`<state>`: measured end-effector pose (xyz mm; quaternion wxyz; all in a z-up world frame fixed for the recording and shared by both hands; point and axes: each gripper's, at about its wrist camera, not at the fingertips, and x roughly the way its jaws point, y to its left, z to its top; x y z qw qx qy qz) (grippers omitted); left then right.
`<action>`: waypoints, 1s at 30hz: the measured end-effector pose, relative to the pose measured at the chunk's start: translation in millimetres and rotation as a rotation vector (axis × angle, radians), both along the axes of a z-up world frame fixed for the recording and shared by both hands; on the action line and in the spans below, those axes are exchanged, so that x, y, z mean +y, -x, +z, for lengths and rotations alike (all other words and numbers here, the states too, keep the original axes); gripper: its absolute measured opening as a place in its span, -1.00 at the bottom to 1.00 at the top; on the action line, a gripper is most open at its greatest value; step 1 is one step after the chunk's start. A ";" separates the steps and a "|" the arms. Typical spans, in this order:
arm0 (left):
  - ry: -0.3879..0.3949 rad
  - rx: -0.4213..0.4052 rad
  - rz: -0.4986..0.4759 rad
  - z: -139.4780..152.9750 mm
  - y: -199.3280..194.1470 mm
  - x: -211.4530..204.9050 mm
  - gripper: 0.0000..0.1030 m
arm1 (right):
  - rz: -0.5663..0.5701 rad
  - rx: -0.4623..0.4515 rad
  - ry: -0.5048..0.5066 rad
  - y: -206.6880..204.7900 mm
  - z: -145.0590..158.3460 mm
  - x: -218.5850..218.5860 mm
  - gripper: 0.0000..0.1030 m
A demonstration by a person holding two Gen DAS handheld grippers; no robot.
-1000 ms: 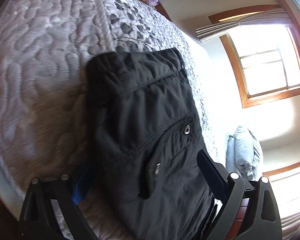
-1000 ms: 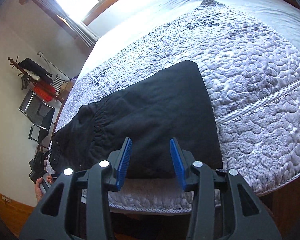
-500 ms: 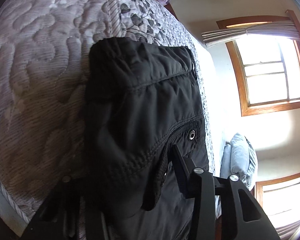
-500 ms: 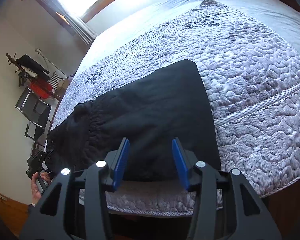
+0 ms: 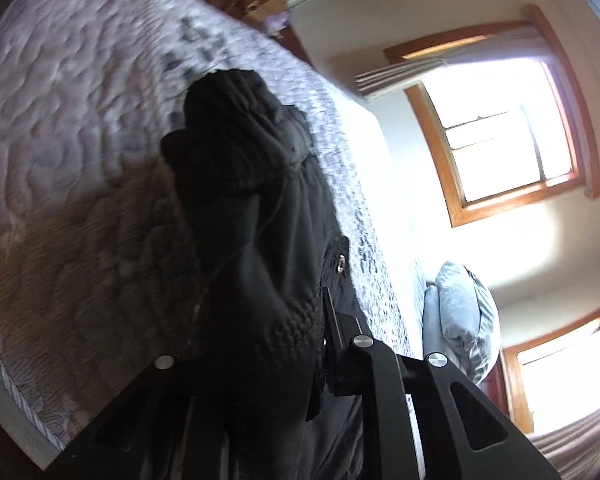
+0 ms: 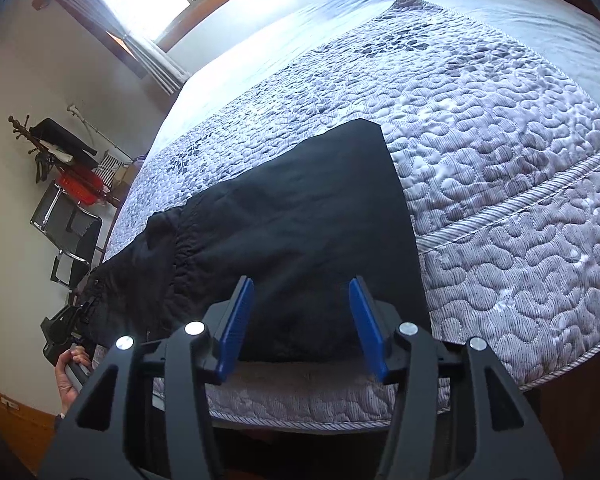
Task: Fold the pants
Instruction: 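Grasp the pocket end of the black pants with the left tool and lift it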
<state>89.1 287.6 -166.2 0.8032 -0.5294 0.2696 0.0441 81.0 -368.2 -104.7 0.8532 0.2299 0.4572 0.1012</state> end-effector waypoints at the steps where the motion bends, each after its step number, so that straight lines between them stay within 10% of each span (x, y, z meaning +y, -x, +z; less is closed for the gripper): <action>1: -0.021 -0.016 -0.012 6.6 -0.7 -3.8 -0.67 | -0.003 0.000 -0.003 0.4 -0.2 -0.8 -0.01; 30: -0.242 -0.283 -0.363 122.5 -9.9 -136.3 -0.61 | -0.079 -0.014 -0.046 8.0 -4.4 -32.5 -0.01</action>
